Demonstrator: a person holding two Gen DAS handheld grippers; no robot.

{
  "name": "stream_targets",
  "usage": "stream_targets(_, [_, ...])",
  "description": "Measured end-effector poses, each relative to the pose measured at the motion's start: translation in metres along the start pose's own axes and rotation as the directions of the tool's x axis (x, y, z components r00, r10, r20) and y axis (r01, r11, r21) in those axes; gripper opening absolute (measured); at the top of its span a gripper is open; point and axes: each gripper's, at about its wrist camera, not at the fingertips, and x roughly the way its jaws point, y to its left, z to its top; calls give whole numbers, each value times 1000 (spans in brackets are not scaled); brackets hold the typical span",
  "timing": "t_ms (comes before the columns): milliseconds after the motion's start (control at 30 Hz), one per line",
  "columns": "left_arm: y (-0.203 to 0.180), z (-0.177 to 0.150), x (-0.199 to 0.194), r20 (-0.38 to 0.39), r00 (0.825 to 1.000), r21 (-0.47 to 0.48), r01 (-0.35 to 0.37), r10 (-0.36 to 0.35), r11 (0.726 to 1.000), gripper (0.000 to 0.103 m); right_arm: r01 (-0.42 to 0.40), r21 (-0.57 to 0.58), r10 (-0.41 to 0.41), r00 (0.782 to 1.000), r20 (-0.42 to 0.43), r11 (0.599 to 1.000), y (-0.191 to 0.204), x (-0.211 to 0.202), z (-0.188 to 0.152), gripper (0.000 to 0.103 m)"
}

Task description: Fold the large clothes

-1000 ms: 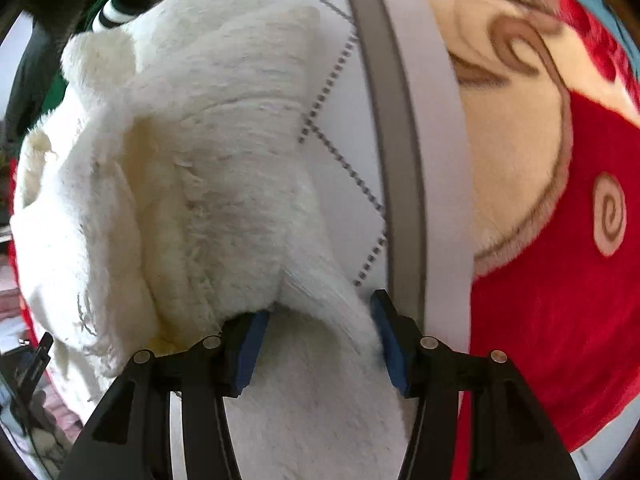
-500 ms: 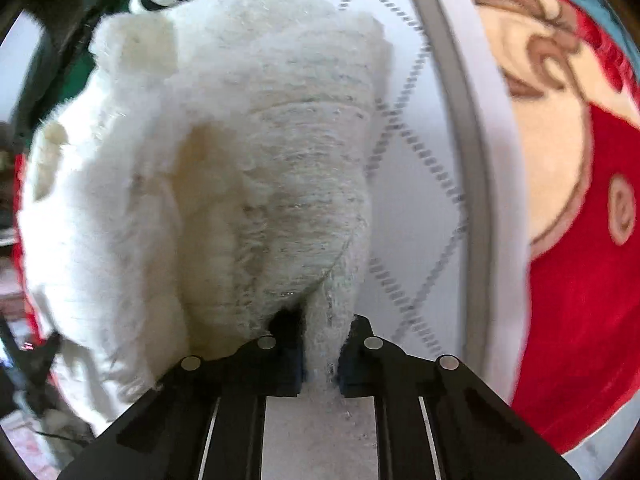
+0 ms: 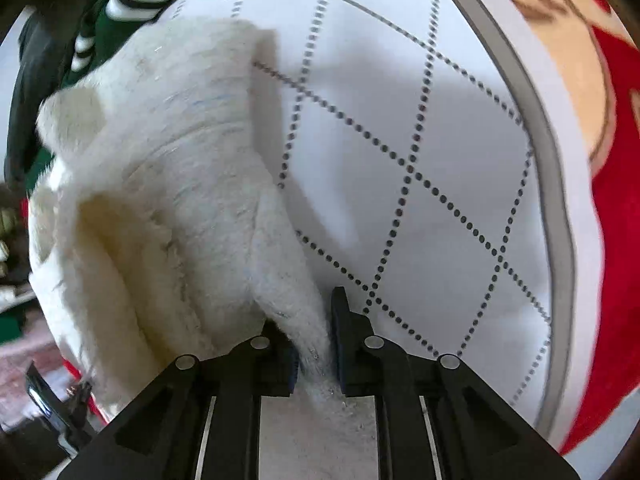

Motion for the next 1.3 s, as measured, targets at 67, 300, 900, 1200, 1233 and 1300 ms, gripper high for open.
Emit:
stream_targets(67, [6, -2, -12, 5, 1000, -38, -4, 5, 999, 80, 13, -7, -13, 1000, -3, 1000, 8, -11, -6, 37])
stream_targets(300, [29, -14, -54, 43, 998, -128, 50, -45, 991, 93, 81, -138, -81, 997, 7, 987, 39, -32, -53, 46])
stream_targets(900, [-123, -93, -138, 126, 985, 115, -131, 117, 985, 93, 270, -335, -247, 963, 110, 903, 64, -48, -75, 79])
stream_targets(1200, [-269, -196, -197, 31, 957, 218, -289, 289, 932, 93, 329, -472, -313, 943, 115, 818, -31, -97, -54, 89])
stream_targets(1233, [-289, -207, -201, 22, 959, 237, -281, 284, 930, 93, 331, -467, -321, 942, 104, 820, -46, -99, -48, 89])
stream_targets(1300, [-324, -226, -205, 28, 957, 273, -286, 289, 919, 93, 329, -461, -326, 941, 87, 824, -111, -122, -35, 89])
